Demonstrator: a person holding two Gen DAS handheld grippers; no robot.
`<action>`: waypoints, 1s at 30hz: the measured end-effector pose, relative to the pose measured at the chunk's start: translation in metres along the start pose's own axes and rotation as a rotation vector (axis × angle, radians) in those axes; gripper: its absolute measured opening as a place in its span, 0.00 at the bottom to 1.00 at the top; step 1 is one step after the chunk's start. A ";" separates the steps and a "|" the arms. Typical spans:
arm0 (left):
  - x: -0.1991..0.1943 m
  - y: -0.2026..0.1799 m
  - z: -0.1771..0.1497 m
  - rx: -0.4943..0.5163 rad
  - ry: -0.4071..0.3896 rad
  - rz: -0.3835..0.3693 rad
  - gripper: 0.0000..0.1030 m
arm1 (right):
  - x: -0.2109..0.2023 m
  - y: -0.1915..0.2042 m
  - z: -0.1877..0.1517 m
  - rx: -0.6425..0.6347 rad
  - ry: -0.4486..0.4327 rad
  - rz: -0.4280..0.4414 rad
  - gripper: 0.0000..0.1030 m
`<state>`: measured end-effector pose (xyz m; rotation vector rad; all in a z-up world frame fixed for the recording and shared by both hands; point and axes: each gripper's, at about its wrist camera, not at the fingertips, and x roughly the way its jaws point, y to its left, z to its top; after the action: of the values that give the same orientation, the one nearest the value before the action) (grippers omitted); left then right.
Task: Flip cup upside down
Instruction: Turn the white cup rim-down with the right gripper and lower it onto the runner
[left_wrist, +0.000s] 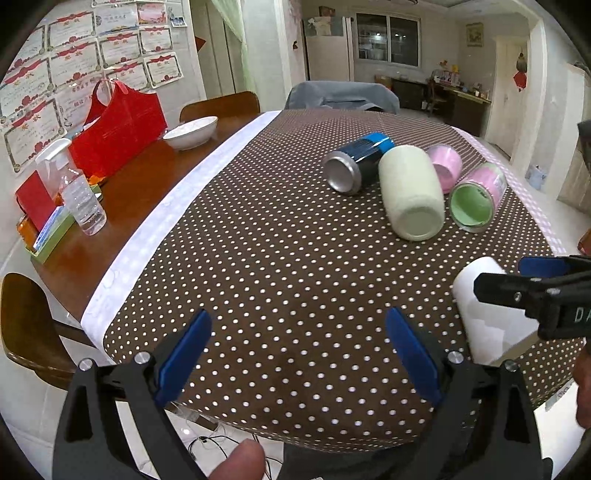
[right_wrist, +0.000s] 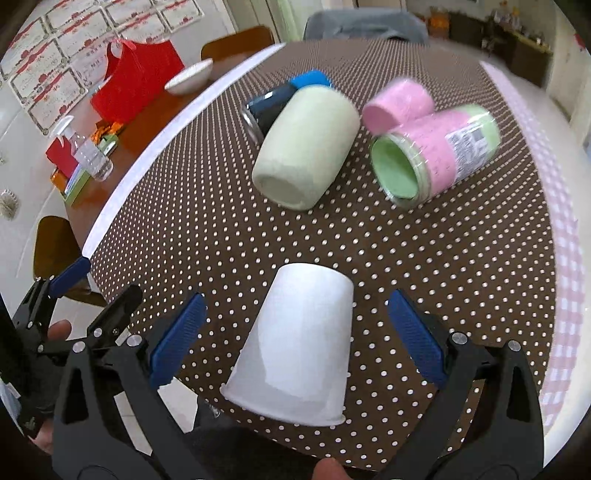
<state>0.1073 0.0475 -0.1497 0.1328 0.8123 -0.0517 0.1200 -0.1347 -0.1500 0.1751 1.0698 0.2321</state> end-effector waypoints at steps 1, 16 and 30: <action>0.001 0.001 -0.001 0.000 -0.002 0.001 0.91 | 0.002 0.000 0.001 0.002 0.013 0.002 0.94; 0.011 0.018 -0.012 -0.029 0.026 -0.048 0.96 | 0.029 -0.001 0.015 0.027 0.145 -0.025 0.94; 0.006 0.027 -0.015 -0.074 0.015 -0.079 0.96 | 0.050 0.009 0.024 0.026 0.196 -0.037 0.74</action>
<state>0.1032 0.0762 -0.1622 0.0317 0.8328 -0.0951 0.1636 -0.1128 -0.1784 0.1574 1.2696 0.2048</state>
